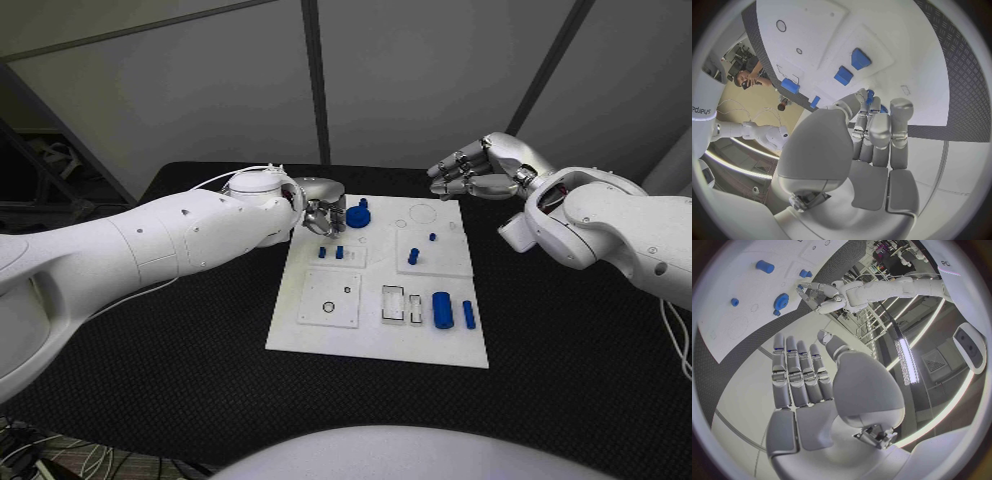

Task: Assemble the parts on the task board

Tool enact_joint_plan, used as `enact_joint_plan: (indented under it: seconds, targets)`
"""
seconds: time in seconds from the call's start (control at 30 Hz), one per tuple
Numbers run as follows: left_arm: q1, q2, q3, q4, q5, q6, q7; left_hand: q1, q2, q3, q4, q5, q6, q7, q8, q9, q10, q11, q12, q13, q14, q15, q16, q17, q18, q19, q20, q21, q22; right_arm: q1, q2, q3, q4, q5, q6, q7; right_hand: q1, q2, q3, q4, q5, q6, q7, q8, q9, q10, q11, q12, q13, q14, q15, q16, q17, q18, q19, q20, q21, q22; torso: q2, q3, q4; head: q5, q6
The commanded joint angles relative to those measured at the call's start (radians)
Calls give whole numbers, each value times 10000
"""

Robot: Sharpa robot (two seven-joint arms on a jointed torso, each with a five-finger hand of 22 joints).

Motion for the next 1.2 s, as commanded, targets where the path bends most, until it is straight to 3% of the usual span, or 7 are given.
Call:
enact_joint_plan:
  seconds: [0.03, 0.67, 0.97, 1.2]
  targets:
    - [2, 35, -7, -35, 42, 101, -51, -87, 31, -64, -13, 10, 60, -6, -2, -11, 95, -80, 69, 5, -31, 5, -67, -16, -623, -51, 5, -29, 888, 21, 9, 8, 4, -10, 52, 118, 41, 3, -13, 64, 68, 4, -23, 28, -13, -51, -36, -8, -15, 24, 44, -38, -18, 50, 72, 8, -44, -12, 4, 1, -2, -12, -1]
    - [-44, 159, -75, -196, 42, 248, -186, -166, -9, -94, -10, -28, -95, 21, -117, -91, -80, -33, -49, -50, -109, 37, -208, -240, -587, -178, 23, -283, 822, 21, 17, 8, -4, -9, 71, 102, 41, 3, -13, 64, 68, 4, -23, 28, -13, -51, -36, -8, -15, 24, 44, -38, -18, 50, 72, 8, -44, -12, -1, 1, 10, -55, -62]
    - [-47, 158, -91, -228, 42, 148, -232, -566, -444, -105, 180, -85, -1416, 5, -181, -586, -883, 184, -436, -131, -269, 211, -439, -683, -534, -369, 168, -745, 689, 21, 7, 8, -3, -9, 73, 91, 49, 3, 0, 86, 71, 2, -24, 27, -14, -51, -37, -9, -15, 29, 42, -38, -36, 50, 79, 6, -45, -40, -4, 3, 3, -59, -52]
    - [-48, 142, -93, -228, 42, 33, -255, -863, -612, -251, 427, -102, -1448, 53, -131, -696, -1056, 228, -415, -111, -301, 254, -476, -798, -512, -403, 231, -901, 625, 21, 16, 8, -6, -9, 105, 73, 49, 3, 0, 86, 71, 2, -24, 27, -14, -51, -37, -9, -15, 29, 42, -38, -36, 50, 79, 6, -45, -40, 0, 0, 12, -50, -43]
